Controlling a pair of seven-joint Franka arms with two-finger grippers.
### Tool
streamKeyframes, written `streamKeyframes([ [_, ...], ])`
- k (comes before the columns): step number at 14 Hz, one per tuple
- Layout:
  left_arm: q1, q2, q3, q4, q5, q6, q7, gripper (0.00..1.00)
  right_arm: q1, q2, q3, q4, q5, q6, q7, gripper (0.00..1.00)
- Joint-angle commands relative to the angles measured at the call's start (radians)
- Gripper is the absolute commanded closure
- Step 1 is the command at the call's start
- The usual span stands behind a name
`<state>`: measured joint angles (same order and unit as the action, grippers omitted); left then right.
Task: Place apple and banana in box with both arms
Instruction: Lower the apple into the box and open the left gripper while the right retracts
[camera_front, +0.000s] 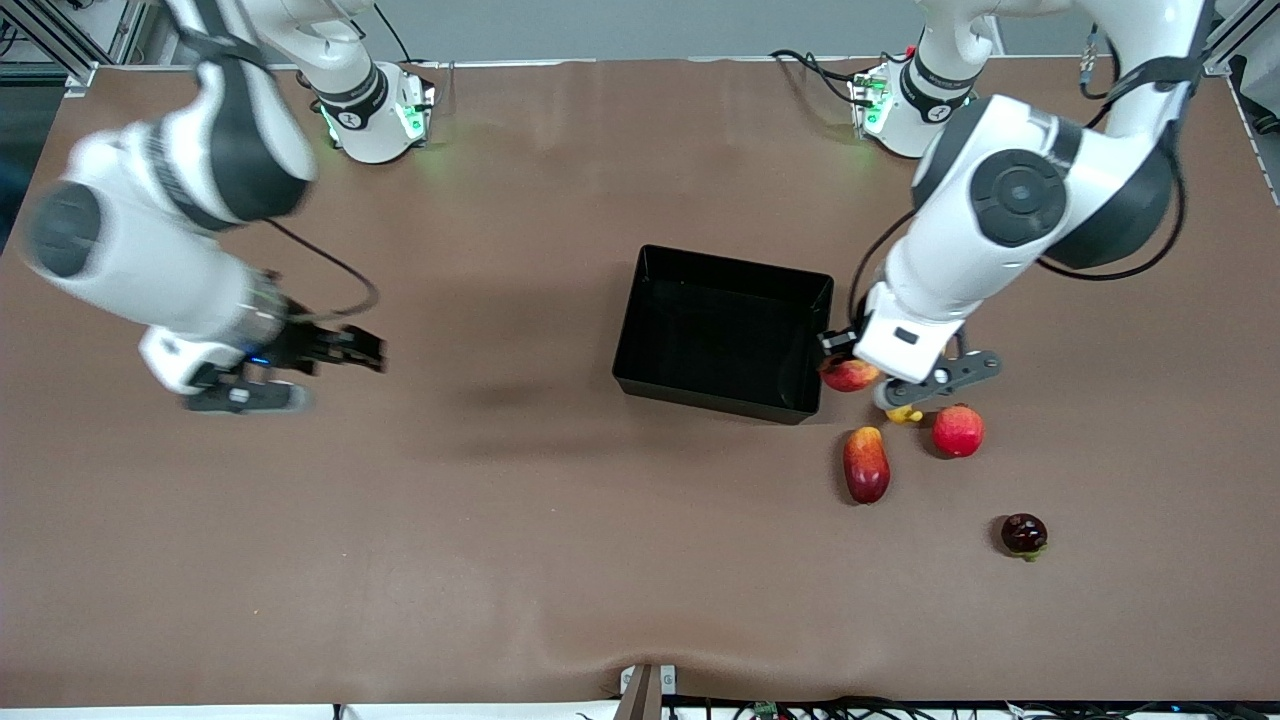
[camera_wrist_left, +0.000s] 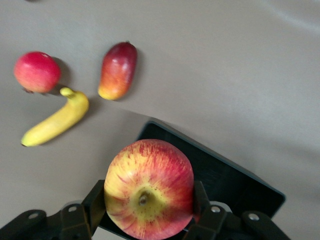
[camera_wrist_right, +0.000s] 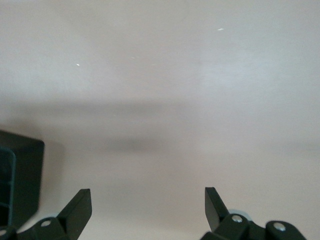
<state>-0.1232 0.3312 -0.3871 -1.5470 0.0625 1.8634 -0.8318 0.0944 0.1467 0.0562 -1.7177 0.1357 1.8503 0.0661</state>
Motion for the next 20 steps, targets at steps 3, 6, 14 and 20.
streamKeyframes([
  [3, -0.067, 0.101, 0.002, 0.045, 0.039, -0.026, -0.145, 1.00, -0.087, -0.145, 0.017, 0.003, -0.016, -0.182, -0.146, 0.00],
  [6, -0.107, 0.137, 0.001, -0.040, 0.105, -0.017, -0.204, 1.00, -0.071, -0.145, 0.017, 0.163, -0.105, -0.386, -0.134, 0.00],
  [14, -0.116, 0.123, -0.002, -0.317, 0.105, 0.256, -0.244, 1.00, -0.093, -0.150, -0.027, 0.210, -0.094, -0.434, -0.127, 0.00],
  [20, -0.145, 0.195, 0.002, -0.364, 0.109, 0.401, -0.242, 1.00, -0.116, -0.145, -0.026, 0.217, -0.102, -0.431, -0.129, 0.00],
])
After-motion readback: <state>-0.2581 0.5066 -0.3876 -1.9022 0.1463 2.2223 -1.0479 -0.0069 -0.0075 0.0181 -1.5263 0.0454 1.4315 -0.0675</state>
